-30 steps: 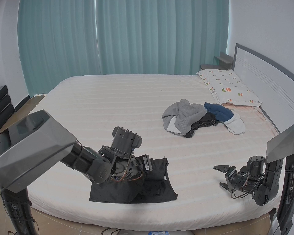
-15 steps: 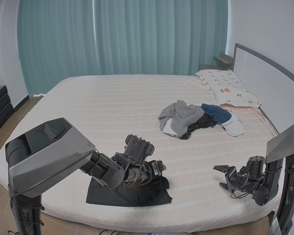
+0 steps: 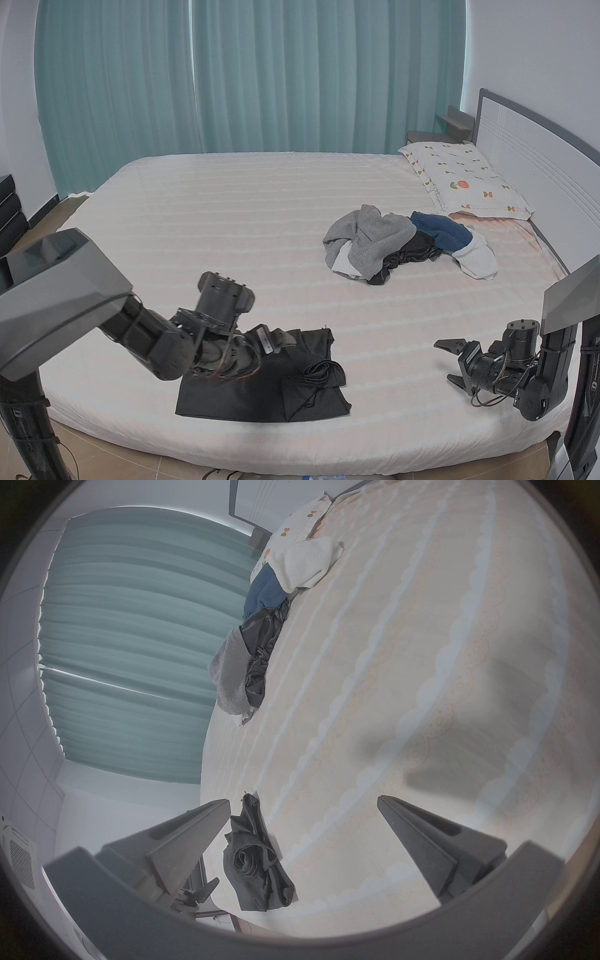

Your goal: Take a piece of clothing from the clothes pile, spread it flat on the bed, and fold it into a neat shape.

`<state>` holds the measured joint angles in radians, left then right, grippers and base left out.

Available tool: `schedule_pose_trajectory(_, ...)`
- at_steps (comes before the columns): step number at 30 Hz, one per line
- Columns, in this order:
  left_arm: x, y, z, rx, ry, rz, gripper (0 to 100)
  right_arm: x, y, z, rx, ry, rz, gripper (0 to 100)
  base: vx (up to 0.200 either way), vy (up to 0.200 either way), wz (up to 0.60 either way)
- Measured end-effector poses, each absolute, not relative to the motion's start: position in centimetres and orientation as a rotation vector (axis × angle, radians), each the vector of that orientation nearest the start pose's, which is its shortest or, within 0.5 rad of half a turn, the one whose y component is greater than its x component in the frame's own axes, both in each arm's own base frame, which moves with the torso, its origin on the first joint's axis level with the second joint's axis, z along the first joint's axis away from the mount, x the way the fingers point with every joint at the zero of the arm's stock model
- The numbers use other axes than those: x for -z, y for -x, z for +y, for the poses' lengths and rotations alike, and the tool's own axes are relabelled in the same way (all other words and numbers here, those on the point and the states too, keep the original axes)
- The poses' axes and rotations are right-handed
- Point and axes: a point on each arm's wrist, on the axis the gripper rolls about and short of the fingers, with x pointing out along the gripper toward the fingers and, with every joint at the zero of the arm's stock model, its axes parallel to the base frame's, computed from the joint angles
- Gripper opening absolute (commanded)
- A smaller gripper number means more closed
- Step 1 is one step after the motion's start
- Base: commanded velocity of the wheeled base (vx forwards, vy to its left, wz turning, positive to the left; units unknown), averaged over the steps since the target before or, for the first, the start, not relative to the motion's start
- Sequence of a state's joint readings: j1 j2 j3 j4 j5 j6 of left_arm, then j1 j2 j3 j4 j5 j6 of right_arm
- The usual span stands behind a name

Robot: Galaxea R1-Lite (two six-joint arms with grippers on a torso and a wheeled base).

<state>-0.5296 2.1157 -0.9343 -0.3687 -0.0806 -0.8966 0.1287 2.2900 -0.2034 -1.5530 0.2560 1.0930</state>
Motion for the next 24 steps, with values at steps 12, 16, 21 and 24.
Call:
schedule_pose_trajectory(12, -4.9, -28.7, -9.4, 0.138, 0.95, 0.949, 100, 1.6, -26.1, 4.0, -0.047, -1.076, 0.691, 100, 0.0, 0.1, 0.0)
schedule_pose_trajectory(16, -4.6, -28.3, -7.4, 0.136, 1.015, 0.906, 100, 1.6, -26.1, 4.0, -0.047, -1.073, 0.693, 100, 0.0, 0.2, 0.0)
schedule_pose_trajectory(21, -3.8, -28.2, -5.2, 0.074, 1.058, 0.898, 100, 1.6, -26.1, 4.1, -0.049, -1.063, 0.694, 100, 0.0, 0.2, 0.0)
schedule_pose_trajectory(24, -3.4, -28.4, -4.6, 0.052, 1.067, 0.9, 100, 1.6, -26.1, 4.2, -0.053, -1.056, 0.693, 100, 0.0, 0.2, 0.0)
